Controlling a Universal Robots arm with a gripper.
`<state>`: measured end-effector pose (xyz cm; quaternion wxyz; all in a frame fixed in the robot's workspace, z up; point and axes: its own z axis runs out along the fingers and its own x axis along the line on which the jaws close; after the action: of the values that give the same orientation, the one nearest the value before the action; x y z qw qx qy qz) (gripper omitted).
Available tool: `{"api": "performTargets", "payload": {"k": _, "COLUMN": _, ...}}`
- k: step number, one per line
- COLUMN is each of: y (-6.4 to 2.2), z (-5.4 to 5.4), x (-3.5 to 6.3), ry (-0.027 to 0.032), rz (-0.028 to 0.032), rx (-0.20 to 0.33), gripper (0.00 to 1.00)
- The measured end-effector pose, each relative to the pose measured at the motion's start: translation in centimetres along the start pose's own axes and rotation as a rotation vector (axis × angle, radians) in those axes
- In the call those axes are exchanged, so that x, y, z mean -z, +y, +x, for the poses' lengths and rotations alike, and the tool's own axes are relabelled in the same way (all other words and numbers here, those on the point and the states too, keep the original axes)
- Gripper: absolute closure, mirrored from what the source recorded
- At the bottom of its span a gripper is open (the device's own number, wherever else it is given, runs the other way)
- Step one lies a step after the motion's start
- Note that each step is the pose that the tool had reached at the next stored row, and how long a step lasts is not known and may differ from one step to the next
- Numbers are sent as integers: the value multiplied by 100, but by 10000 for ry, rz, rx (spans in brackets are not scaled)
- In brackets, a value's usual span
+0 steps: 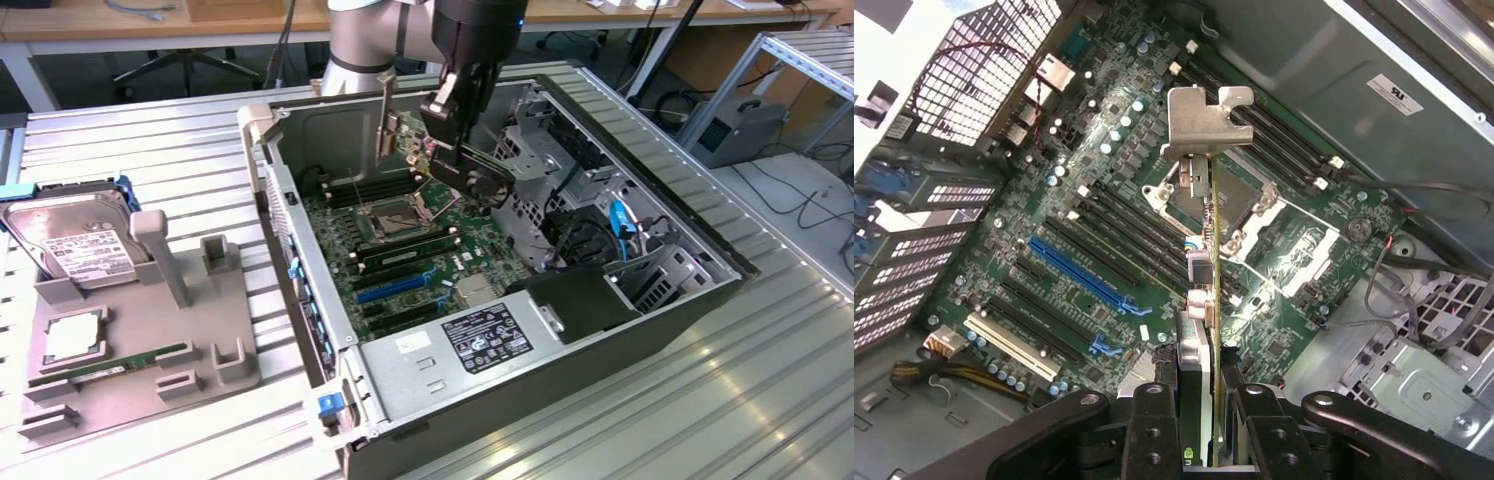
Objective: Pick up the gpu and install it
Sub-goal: 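Insert the gpu into the slot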
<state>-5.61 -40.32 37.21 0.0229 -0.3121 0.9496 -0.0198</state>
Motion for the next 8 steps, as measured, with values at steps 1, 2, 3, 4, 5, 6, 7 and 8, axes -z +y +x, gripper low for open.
{"api": "performTargets", "payload": {"k": 1, "y": 0, "z": 0, "x": 0, "ry": 0, "rz": 0, "rx": 12, "gripper": 73}}
{"api": "performTargets", "payload": {"k": 2, "y": 0, "z": 0, "x": 0, "ry": -2, "rz": -1, "rx": 28, "gripper": 73}}
{"api": "performTargets", "payload": {"k": 3, "y": 0, "z": 0, "x": 0, "ry": -2, "rz": -1, "rx": 42, "gripper": 73}}
{"api": "performTargets", "payload": {"k": 4, "y": 0, "z": 0, "x": 0, "ry": -3, "rz": -1, "rx": 58, "gripper": 73}}
{"api": "performTargets", "payload": {"k": 5, "y": 0, "z": 0, "x": 0, "ry": -3, "rz": -1, "rx": 71, "gripper": 73}}
{"api": "performTargets", "payload": {"k": 6, "y": 0, "z": 0, "x": 0, "ry": -4, "rz": -2, "rx": 84, "gripper": 73}}
{"api": "performTargets", "payload": {"k": 7, "y": 0, "z": 0, "x": 0, "ry": -4, "rz": -2, "rx": 97, "gripper": 73}}
{"api": "performTargets", "payload": {"k": 8, "y": 0, "z": 0, "x": 0, "ry": -5, "rz": -3, "rx": 112, "gripper": 73}}
